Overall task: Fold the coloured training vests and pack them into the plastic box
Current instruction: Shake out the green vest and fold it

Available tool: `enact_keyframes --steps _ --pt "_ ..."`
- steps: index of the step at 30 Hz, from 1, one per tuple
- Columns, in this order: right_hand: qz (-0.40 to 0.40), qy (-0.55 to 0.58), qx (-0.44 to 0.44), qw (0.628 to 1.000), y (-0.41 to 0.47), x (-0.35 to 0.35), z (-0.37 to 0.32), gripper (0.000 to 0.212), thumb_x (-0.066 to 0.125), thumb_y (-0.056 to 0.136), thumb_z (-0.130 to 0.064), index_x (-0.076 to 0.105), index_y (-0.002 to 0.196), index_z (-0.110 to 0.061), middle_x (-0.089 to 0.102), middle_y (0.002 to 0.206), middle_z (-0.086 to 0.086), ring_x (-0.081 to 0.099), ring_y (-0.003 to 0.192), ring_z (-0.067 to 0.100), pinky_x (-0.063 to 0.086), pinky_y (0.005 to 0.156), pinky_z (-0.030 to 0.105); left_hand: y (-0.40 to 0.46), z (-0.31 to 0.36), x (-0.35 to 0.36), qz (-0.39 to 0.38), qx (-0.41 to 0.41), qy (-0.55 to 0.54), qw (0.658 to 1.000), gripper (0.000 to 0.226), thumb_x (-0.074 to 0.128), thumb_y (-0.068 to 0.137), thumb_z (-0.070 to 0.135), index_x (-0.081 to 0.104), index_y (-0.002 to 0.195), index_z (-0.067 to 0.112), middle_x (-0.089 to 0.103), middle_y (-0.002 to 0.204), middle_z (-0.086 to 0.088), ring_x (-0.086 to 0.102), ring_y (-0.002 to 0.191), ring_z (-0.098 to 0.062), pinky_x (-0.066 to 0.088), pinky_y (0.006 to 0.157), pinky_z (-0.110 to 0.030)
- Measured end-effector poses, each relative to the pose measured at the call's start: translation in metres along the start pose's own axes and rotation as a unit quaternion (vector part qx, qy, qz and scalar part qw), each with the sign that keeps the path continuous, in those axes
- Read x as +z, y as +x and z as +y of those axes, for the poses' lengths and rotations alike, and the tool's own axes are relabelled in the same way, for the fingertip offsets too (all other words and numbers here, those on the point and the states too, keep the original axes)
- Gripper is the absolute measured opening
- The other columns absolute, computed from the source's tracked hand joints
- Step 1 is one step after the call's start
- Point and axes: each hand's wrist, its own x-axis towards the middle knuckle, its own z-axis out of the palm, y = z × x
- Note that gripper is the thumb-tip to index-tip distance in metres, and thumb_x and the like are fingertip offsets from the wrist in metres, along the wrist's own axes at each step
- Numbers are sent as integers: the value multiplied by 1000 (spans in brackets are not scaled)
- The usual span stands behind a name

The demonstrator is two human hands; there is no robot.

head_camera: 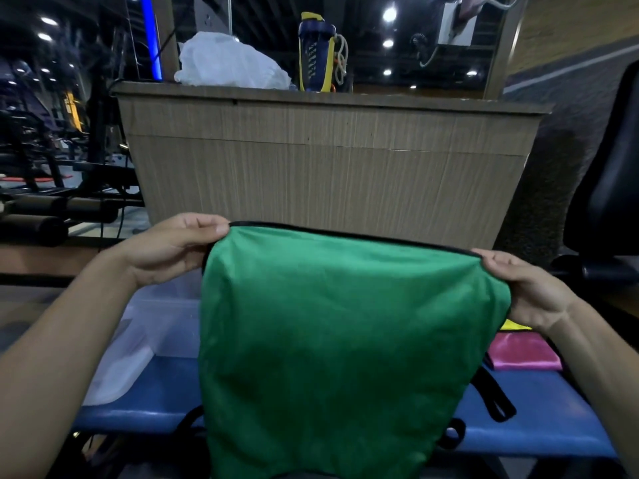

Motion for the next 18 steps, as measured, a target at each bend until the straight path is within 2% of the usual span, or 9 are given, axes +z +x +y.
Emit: enact_keyframes --steps 2,4,6,8,10,12,15,18 --pt "55 8 -13 998 5 15 -4 23 73 81 -25 78 94 -6 72 91 10 73 76 16 59 72 25 11 -2 2 68 -37 67 995 40 87 71 42 77 91 9 75 98 -16 69 79 -12 56 68 -20" --pt "96 19 1 995 13 31 -4 20 60 87 -20 72 98 -8 69 91 9 70 76 17 59 72 27 16 -1 15 93 -62 75 991 44 89 69 38 76 97 5 72 110 -23 68 84 -16 56 72 -24" --pt "94 -26 46 994 24 54 -3 14 61 88 -21 66 98 -12 66 90 9 65 76 19 55 69 30 19 0 44 37 -92 62 993 40 89 72 37 78 98 8 73 103 -20 66 87 -22 53 77 -31" --pt "94 -135 70 984 39 87 5 9 62 90 -17 69 93 -12 64 85 10 60 71 19 47 59 26 23 3 85 -9 -97 60 993 19 78 87 26 77 97 10 73 90 -10 67 79 -15 53 67 -26" --pt "110 -184 58 975 55 123 18 6 66 90 -11 69 94 -8 62 85 13 57 68 17 44 58 24 31 3 125 22 -96 40 994 9 71 92 16 75 94 8 74 81 -4 69 68 -10 52 53 -22" --pt "132 -172 41 975 67 147 29 4 67 88 -5 66 87 -8 60 84 15 57 66 18 47 59 26 40 -1 151 75 -84 18 993 10 73 92 13 74 96 4 73 75 -4 69 61 -10 52 48 -22" --pt "193 -129 30 972 75 151 33 15 68 88 -4 60 77 -12 60 77 14 58 63 21 50 58 28 47 -8 163 140 -76 6 987 16 76 89 14 74 98 0 73 75 -5 68 60 -11 54 49 -24" --pt "209 -93 32 973 74 151 30 13 67 91 -7 63 80 -12 67 73 10 64 61 18 56 58 27 47 -10 165 139 -73 5 987 12 77 89 14 74 95 4 76 81 -8 72 65 -14 60 56 -30"
